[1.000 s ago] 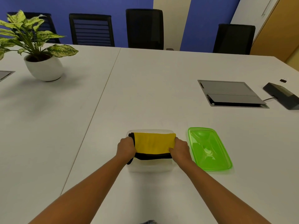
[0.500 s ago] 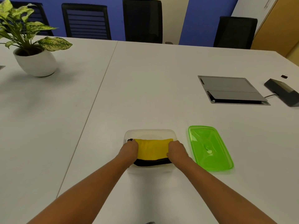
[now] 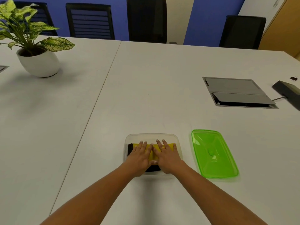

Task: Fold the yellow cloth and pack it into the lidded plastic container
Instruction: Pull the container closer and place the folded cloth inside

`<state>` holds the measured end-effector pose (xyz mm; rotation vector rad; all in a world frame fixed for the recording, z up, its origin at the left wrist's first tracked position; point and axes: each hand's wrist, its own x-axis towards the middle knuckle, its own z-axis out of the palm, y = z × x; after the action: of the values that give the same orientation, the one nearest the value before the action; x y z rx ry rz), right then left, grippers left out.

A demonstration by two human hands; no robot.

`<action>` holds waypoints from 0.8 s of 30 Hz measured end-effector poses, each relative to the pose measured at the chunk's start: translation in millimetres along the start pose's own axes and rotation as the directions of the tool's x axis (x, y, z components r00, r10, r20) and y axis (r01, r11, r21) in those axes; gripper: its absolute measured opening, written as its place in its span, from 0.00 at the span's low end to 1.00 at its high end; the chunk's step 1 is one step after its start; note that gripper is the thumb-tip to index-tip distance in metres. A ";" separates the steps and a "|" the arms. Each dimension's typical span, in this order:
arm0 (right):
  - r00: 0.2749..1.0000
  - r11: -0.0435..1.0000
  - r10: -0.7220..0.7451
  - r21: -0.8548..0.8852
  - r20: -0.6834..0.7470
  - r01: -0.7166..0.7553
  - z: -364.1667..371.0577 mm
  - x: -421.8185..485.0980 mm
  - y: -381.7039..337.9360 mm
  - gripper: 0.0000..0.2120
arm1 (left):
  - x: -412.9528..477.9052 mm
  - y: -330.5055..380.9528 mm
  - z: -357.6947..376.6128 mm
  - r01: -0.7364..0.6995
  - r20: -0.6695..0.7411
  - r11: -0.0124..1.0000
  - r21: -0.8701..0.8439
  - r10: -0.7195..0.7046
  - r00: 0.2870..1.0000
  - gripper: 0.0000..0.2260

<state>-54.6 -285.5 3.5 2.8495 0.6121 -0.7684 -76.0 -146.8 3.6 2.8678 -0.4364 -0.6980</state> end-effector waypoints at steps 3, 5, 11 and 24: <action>0.999 0.999 -0.023 0.030 0.039 0.022 12.3 4.9 8.3 0.30 | 2.9 -5.7 13.1 0.006 0.058 0.999 -0.031 -0.004 0.998 0.57; 0.997 0.998 -0.042 0.045 0.069 0.039 17.0 7.7 10.3 0.31 | 8.8 -10.9 15.9 0.034 0.111 0.999 -0.035 -0.030 0.993 0.60; 0.991 0.996 -0.065 0.075 0.120 0.056 25.7 17.2 14.6 0.33 | 19.4 -14.0 26.1 0.125 0.183 0.992 -0.023 -0.119 0.976 0.34; 0.988 0.998 -0.058 0.035 0.145 0.053 40.1 26.6 12.8 0.43 | 25.4 -13.1 36.9 0.111 0.167 0.992 -0.060 -0.100 0.981 0.64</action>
<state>-46.5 -296.8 -44.3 2.7824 0.6666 -0.9935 -68.5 -145.5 -42.4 2.7966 -0.2757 -0.9519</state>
